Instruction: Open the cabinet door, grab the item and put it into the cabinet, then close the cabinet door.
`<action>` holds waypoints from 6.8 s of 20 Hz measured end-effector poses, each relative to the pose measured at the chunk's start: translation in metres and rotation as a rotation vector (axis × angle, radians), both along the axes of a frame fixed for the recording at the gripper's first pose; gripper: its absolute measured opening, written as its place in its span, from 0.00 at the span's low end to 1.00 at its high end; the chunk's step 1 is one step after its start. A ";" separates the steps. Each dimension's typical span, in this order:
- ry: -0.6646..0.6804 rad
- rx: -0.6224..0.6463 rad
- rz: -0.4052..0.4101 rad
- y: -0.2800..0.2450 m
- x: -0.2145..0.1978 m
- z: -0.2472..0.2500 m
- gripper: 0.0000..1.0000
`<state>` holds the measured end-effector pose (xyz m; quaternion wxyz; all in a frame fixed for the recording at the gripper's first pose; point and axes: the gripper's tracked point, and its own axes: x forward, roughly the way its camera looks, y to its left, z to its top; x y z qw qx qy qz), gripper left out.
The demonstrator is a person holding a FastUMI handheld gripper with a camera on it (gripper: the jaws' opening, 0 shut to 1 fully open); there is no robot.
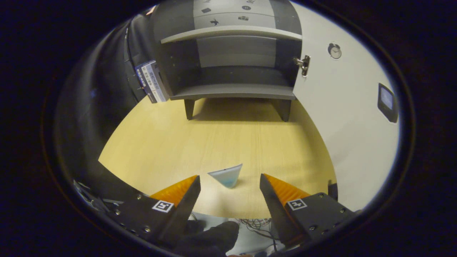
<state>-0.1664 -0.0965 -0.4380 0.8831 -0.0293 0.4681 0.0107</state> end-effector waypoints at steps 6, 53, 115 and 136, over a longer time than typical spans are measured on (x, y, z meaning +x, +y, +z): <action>0.047 -0.002 0.072 0.006 0.019 -0.035 0.99; -0.588 0.032 -0.084 -0.009 0.248 0.314 0.48; -0.921 -0.073 -0.120 -0.007 0.203 0.412 1.00; -0.965 -0.439 -0.613 -0.082 -0.091 0.433 1.00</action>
